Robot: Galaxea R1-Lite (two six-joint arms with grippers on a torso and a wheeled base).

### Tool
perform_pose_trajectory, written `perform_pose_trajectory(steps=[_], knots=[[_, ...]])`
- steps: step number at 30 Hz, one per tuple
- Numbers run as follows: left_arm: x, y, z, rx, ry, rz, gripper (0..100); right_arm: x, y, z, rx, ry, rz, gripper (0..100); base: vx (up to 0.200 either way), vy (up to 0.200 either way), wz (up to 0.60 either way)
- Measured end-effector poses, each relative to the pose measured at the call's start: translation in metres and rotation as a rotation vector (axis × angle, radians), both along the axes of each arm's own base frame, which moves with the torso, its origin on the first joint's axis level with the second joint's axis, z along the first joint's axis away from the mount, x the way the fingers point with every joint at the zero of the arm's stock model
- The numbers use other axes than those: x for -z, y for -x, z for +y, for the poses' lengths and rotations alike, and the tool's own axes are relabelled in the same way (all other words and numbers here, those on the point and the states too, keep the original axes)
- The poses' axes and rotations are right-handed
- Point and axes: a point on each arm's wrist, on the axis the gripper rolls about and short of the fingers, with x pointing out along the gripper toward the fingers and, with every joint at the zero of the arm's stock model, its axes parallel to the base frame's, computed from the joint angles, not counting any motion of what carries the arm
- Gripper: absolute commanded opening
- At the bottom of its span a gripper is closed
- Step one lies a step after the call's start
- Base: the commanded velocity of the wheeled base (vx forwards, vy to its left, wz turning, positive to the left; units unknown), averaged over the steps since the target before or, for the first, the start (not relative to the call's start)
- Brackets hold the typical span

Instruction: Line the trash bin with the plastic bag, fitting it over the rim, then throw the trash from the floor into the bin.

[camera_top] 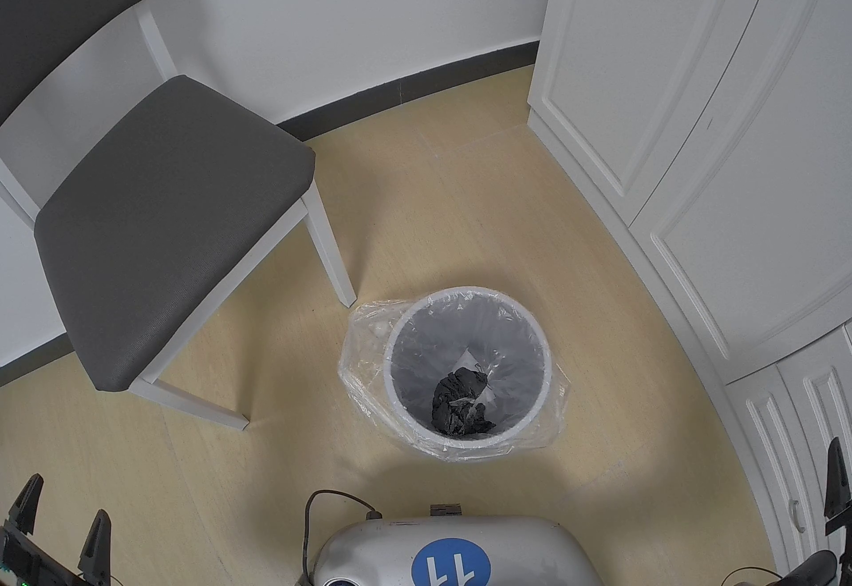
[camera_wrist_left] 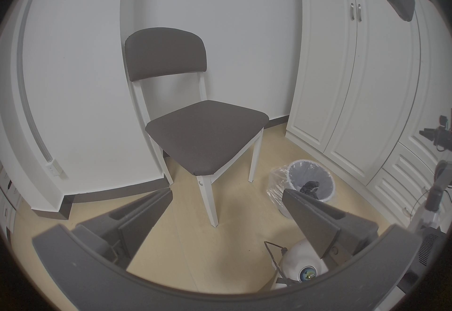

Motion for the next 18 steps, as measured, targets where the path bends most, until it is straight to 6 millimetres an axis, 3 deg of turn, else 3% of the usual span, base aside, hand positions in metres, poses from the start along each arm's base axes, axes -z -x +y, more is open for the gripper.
perform_pose_trajectory(steps=[10, 18], knots=[[0.0, 0.0, 0.0, 0.0, 0.0, 0.0, 100, 0.015, -0.002, 0.0, 0.006, 0.006, 0.147, 100, 0.0, 0.0, 0.0], [0.0, 0.0, 0.0, 0.0, 0.0, 0.001, 100, 0.015, -0.002, 0.001, -0.035, 0.0, 0.153, 100, 0.0, 0.0, 0.0]])
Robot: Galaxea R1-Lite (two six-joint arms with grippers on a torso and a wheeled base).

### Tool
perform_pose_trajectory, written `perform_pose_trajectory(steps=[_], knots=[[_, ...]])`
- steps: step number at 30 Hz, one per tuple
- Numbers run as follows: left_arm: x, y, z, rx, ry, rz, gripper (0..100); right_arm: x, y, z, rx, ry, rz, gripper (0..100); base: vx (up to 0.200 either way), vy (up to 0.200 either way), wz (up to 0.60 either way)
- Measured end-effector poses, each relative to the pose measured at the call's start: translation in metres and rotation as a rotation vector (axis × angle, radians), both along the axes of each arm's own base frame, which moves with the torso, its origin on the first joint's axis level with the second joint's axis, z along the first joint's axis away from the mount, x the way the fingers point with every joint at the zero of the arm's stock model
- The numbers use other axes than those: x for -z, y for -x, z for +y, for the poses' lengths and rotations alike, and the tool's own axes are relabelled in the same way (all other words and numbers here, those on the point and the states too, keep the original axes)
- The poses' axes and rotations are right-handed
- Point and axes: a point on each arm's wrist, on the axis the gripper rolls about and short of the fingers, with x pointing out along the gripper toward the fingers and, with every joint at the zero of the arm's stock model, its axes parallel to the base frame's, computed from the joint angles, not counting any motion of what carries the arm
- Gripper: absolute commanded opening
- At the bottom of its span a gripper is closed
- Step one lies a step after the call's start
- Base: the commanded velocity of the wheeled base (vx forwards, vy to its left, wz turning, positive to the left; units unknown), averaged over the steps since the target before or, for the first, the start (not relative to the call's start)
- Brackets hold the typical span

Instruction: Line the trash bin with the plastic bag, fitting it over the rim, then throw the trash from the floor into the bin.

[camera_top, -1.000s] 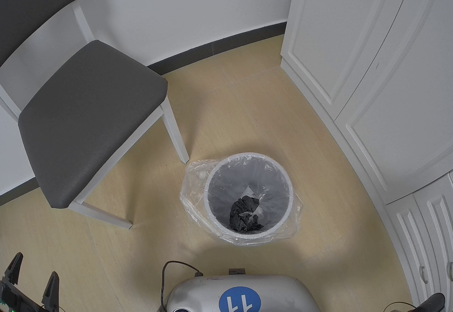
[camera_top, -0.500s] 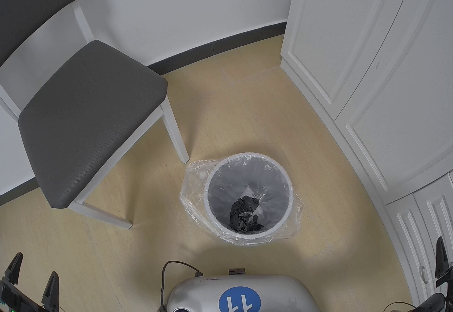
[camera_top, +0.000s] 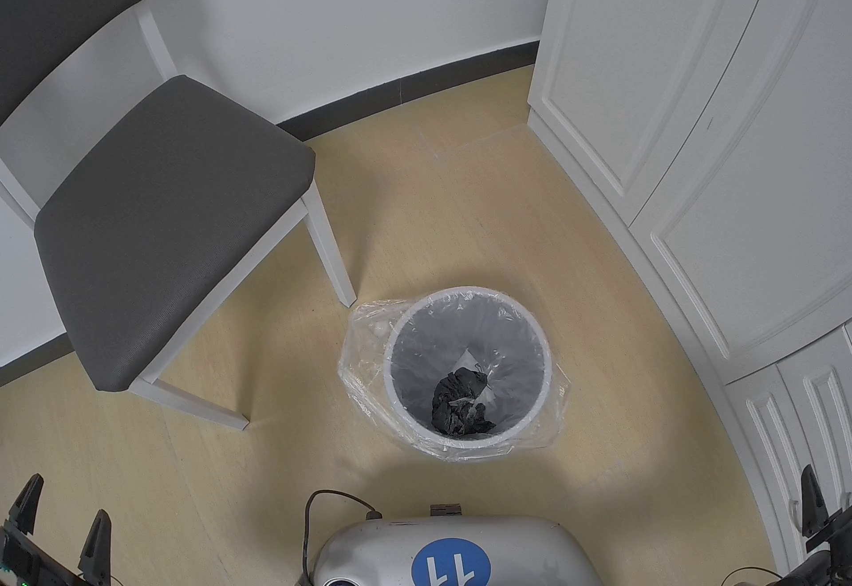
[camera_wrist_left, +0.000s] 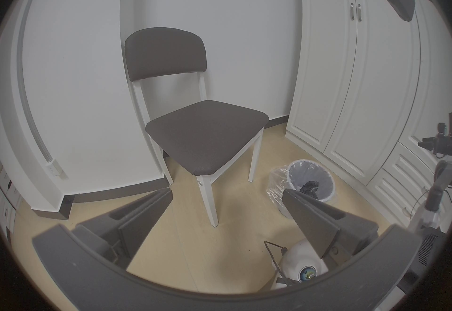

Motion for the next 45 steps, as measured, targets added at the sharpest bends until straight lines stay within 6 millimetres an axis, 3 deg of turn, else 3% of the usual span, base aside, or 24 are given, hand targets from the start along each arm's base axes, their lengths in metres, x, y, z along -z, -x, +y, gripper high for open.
perform_pose_trajectory(steps=[9, 24, 45], knots=[[0.0, 0.0, 0.0, 0.0, 0.0, 0.0, 100, 0.0014, -0.0002, 0.0026, -0.117, -0.023, 0.013, 100, 0.0, 0.0, 0.0], [-0.0001, 0.0, 0.0001, -0.005, 0.003, -0.001, 100, 0.01, -0.0004, 0.0018, -0.082, -0.108, 0.092, 100, 0.0, 0.0, 0.0], [-0.0004, 0.0, 0.0002, -0.004, -0.005, -0.004, 100, 0.0072, -0.0005, 0.002, -0.096, -0.126, 0.065, 100, 0.0, 0.0, 0.0]])
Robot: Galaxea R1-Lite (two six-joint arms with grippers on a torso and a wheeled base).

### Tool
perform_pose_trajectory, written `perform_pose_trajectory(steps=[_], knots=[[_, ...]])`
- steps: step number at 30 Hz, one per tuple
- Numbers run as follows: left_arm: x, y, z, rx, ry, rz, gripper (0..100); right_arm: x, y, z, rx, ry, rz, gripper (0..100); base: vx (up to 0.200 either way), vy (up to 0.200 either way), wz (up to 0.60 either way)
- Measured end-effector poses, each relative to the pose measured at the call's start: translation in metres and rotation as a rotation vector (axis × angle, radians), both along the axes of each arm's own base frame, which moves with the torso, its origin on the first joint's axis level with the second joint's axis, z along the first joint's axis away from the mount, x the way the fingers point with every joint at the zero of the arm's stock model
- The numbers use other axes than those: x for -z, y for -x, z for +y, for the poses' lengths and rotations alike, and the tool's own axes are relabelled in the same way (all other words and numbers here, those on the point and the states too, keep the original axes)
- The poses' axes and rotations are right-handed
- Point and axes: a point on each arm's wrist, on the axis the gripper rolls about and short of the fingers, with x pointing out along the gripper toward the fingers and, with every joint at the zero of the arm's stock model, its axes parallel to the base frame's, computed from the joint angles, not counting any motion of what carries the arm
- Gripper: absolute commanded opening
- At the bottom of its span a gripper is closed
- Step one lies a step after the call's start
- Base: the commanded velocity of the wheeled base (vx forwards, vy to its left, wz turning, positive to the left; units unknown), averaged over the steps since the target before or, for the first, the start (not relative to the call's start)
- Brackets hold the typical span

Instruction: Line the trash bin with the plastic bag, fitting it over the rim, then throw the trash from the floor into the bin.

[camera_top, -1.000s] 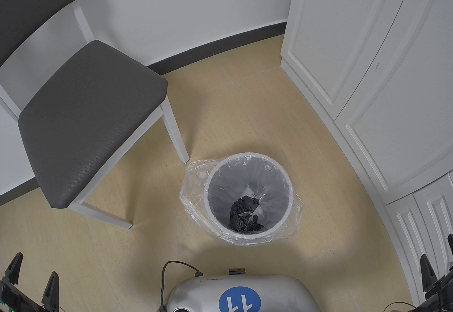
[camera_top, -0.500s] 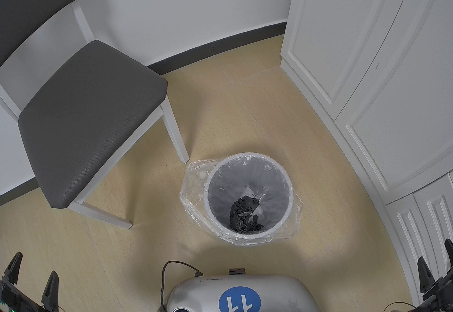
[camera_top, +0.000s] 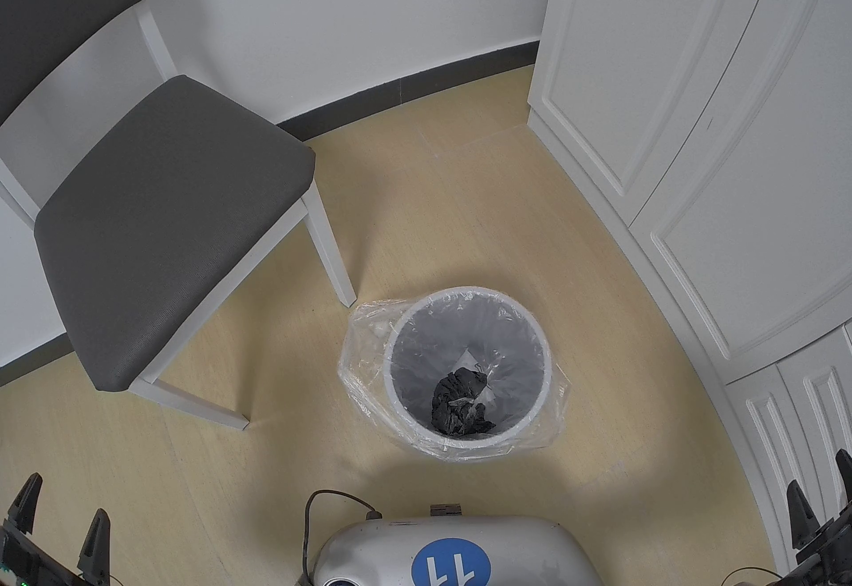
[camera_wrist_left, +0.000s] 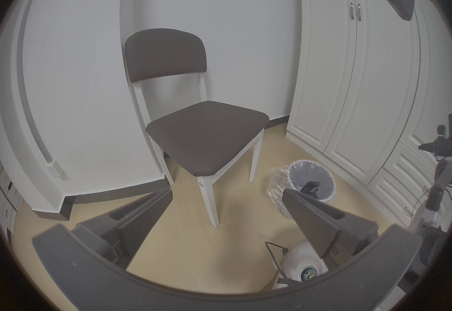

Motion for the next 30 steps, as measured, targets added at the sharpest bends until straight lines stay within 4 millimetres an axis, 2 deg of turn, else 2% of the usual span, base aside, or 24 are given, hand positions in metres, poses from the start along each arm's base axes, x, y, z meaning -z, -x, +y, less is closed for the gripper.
perform_pose_trajectory(steps=[30], knots=[[0.0, 0.0, 0.0, 0.0, -0.001, 0.0, 100, 0.0002, 0.0, 0.0, 0.0, 0.001, 0.002, 100, 0.0, 0.0, 0.0]])
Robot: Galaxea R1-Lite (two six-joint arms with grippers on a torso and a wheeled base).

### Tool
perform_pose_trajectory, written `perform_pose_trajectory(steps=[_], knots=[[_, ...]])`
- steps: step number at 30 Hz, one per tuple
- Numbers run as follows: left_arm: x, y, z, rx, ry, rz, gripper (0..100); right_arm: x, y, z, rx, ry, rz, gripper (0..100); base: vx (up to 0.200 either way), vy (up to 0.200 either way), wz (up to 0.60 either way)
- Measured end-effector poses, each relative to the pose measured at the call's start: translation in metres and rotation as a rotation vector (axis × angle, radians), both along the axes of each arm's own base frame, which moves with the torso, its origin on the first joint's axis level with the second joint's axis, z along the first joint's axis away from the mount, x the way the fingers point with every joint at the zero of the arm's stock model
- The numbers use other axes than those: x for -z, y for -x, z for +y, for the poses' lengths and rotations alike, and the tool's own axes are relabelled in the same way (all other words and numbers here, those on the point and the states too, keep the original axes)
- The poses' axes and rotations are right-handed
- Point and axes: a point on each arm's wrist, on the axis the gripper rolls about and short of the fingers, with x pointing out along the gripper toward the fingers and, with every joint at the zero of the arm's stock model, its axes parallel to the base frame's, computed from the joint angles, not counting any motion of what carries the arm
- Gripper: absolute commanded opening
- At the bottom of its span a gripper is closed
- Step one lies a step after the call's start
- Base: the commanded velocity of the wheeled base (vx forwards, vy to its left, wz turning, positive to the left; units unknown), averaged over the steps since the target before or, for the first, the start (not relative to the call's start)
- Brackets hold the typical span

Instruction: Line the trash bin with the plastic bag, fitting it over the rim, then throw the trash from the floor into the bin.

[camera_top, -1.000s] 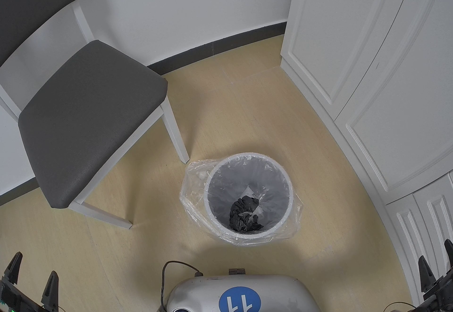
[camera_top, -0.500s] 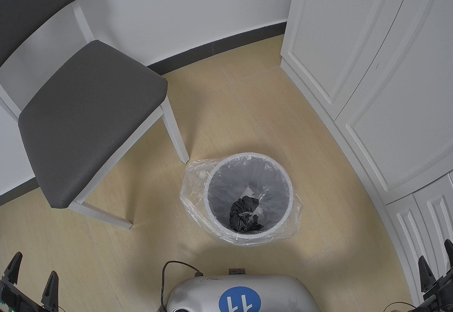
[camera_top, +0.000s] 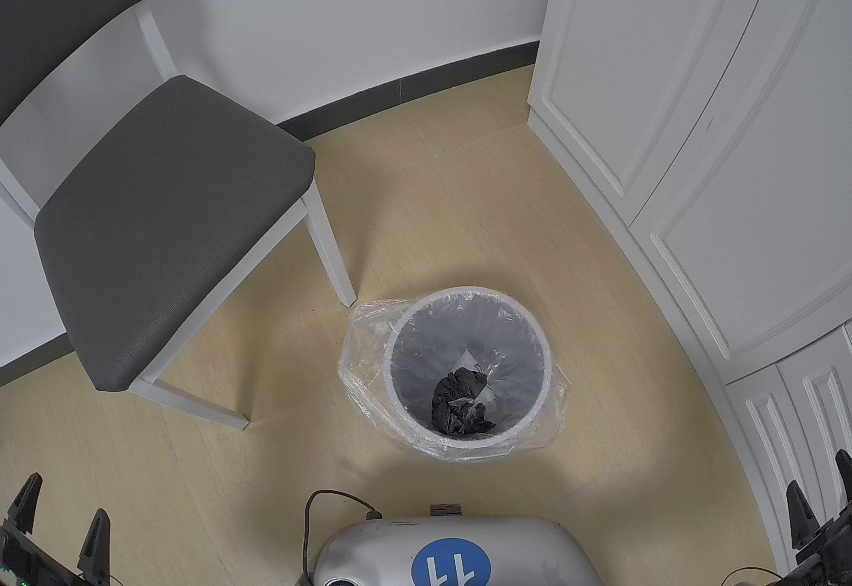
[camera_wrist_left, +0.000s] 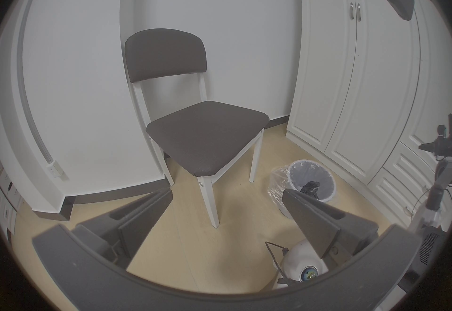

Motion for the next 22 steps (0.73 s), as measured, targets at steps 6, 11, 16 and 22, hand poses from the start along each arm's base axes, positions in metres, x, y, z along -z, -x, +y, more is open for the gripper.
perform_pose_trajectory(steps=[6, 11, 16, 22], knots=[[0.0, 0.0, 0.0, 0.0, 0.0, 0.0, 100, -0.0001, 0.0, 0.0, 0.0, 0.0, -0.001, 100, 0.0, 0.0, 0.0], [0.0, 0.0, 0.0, 0.0, 0.0, 0.0, 100, 0.0, 0.0, 0.0, 0.0, 0.0, 0.0, 100, 0.0, 0.0, 0.0], [0.0, 0.0, 0.0, 0.0, 0.0, 0.0, 100, -0.0001, 0.0, 0.0, 0.0, 0.0, -0.001, 100, 0.0, 0.0, 0.0], [0.0, 0.0, 0.0, 0.0, 0.0, 0.0, 100, -0.0001, 0.0, 0.0, 0.0, -0.001, -0.001, 100, 0.0, 0.0, 0.0]])
